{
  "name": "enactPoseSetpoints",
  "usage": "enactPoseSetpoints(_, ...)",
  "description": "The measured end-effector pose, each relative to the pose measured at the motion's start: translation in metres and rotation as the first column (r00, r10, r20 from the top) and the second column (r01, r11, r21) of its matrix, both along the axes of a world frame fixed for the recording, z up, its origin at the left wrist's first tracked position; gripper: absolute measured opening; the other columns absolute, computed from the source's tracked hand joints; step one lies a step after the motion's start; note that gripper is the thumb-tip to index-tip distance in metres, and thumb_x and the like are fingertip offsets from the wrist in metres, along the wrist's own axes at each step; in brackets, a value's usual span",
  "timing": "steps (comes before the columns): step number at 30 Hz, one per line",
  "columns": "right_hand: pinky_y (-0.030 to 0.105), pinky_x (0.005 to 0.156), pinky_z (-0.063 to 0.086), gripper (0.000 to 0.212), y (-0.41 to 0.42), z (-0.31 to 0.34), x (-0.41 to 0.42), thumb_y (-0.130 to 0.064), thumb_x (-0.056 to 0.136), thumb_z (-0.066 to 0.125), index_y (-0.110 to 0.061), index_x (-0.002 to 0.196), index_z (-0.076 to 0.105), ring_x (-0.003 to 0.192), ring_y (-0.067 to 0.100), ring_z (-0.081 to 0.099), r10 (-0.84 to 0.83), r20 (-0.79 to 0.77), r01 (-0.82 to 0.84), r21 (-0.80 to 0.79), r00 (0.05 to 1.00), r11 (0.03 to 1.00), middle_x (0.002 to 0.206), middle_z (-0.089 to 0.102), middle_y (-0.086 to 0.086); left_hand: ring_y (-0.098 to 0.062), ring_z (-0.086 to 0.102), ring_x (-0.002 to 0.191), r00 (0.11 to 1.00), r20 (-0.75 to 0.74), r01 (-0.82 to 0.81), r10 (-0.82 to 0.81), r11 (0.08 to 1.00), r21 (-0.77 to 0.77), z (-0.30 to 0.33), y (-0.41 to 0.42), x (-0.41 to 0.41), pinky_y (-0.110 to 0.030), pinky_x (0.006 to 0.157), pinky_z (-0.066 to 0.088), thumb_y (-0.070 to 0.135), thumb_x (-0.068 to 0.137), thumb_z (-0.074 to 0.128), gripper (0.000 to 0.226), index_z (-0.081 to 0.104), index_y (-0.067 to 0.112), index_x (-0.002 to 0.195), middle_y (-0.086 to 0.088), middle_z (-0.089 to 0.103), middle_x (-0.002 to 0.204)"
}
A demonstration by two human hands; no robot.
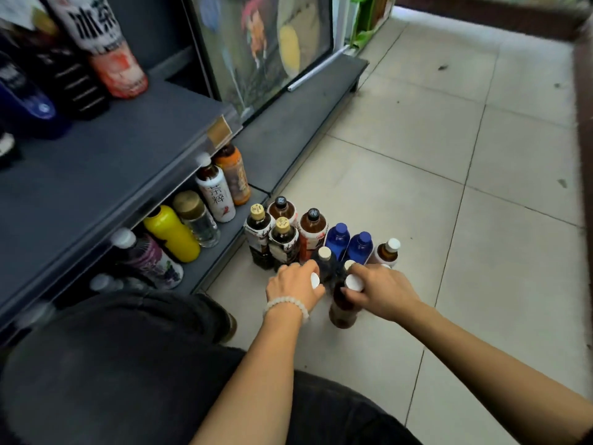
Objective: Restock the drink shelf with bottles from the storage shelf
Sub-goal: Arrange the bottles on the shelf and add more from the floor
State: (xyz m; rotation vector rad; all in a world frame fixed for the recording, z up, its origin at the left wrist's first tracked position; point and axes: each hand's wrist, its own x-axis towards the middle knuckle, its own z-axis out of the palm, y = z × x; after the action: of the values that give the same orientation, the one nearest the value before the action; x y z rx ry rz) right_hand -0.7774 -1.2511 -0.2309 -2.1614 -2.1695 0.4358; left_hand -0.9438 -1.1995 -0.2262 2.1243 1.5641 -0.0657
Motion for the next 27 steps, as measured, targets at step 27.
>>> enactPoseSetpoints(27, 0.038, 0.076, 0.047, 0.015, 0.181, 0.285, -0.249, -0.037, 0.089, 0.057, -0.024, 0.095, 0.059, 0.084, 0.021, 0.057, 0.667, -0.378, -0.351, 0.629, 0.642, 0.694, 0.085, 0.062, -0.002, -0.016, 0.060, 0.089, 0.677, 0.529, -0.732, 0.512, 0.543, 0.412, 0.276, 0.013, -0.260, -0.031, 0.079, 0.049, 0.037, 0.075, 0.065, 0.014, 0.056, 0.038, 0.084, 0.010, 0.064, 0.090)
